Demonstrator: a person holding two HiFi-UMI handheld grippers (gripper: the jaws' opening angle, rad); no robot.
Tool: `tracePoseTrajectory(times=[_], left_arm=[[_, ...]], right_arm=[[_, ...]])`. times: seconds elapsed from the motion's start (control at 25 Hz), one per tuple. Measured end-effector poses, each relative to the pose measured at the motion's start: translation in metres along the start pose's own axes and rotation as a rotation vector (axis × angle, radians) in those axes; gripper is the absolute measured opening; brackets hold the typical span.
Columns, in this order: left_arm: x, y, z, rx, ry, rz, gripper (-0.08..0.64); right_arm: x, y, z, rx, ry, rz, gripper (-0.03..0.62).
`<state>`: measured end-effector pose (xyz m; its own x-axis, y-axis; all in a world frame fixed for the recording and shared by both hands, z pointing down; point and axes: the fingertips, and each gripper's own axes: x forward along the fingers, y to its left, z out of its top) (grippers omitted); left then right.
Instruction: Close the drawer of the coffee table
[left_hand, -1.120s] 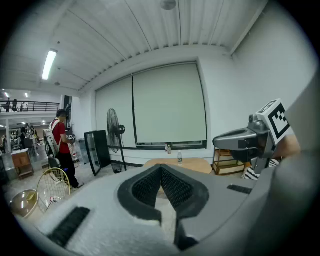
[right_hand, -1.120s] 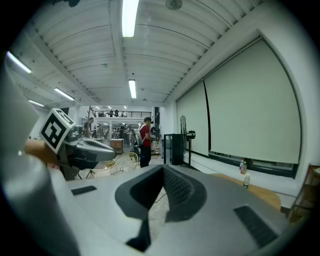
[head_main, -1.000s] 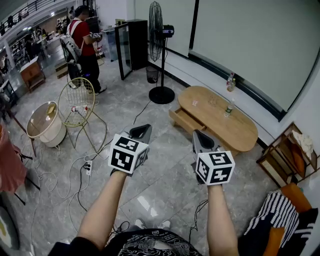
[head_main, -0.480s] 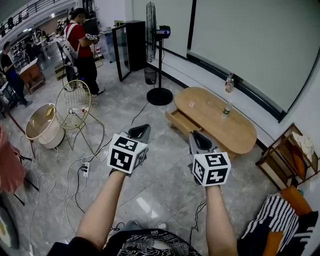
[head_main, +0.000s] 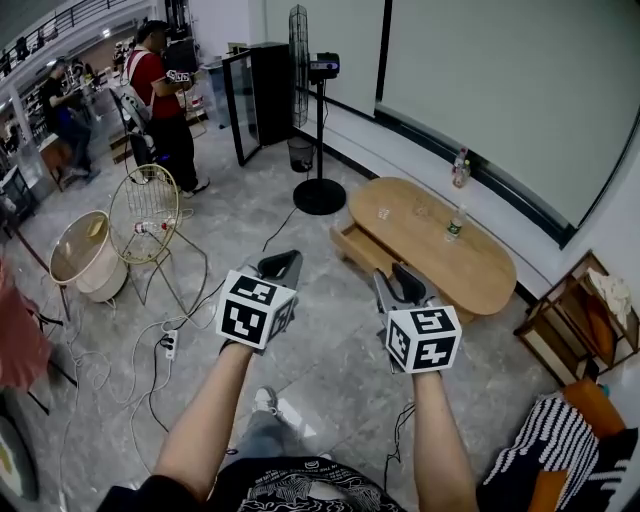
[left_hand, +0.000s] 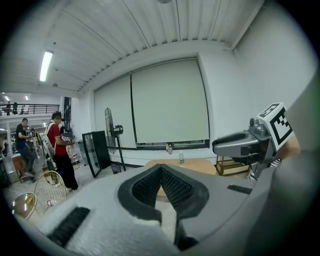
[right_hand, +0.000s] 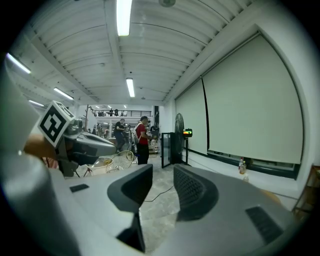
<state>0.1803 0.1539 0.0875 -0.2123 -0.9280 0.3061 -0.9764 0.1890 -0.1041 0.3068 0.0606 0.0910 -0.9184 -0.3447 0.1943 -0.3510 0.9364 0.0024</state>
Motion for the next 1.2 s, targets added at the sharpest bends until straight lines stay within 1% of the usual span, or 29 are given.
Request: tracePoseTrajectory(times=[0.2,0.32,0.44,0.72,0.88,1.04,1.2], left_arm=[[0.018,0.026,-0.003,-0.005,-0.004,-0.014,0.006],[0.039,0.050,-0.003,0.000,-0.012,-0.037,0.006],[0.065,0.084,0.000,0.005,-0.020,-0.065,0.006],[0.126,0.171,0.004,0.002,-0.019,-0.168,0.006],[0.156,0.215,0.010,0.001,-0.022,-0.226,0.006],[0.185,0.250,0.016,0.003,-0.021,-0.283,0.006],[0.211,0.269,0.021,0.017,-0.023,-0.345,0.006]], right_arm=[[0.031,0.003,-0.001,-0.004,0.013,0.000,0.173],[0.058,-0.001,0.000,-0.002,0.021,-0.024,0.191],[0.094,-0.001,0.001,0.003,0.031,-0.056,0.208],[0.184,0.005,0.009,0.035,0.069,-0.156,0.235],[0.227,0.009,0.022,0.044,0.081,-0.215,0.256],[0.262,0.008,0.033,0.051,0.093,-0.278,0.271],[0.285,0.001,0.040,0.074,0.092,-0.347,0.285]])
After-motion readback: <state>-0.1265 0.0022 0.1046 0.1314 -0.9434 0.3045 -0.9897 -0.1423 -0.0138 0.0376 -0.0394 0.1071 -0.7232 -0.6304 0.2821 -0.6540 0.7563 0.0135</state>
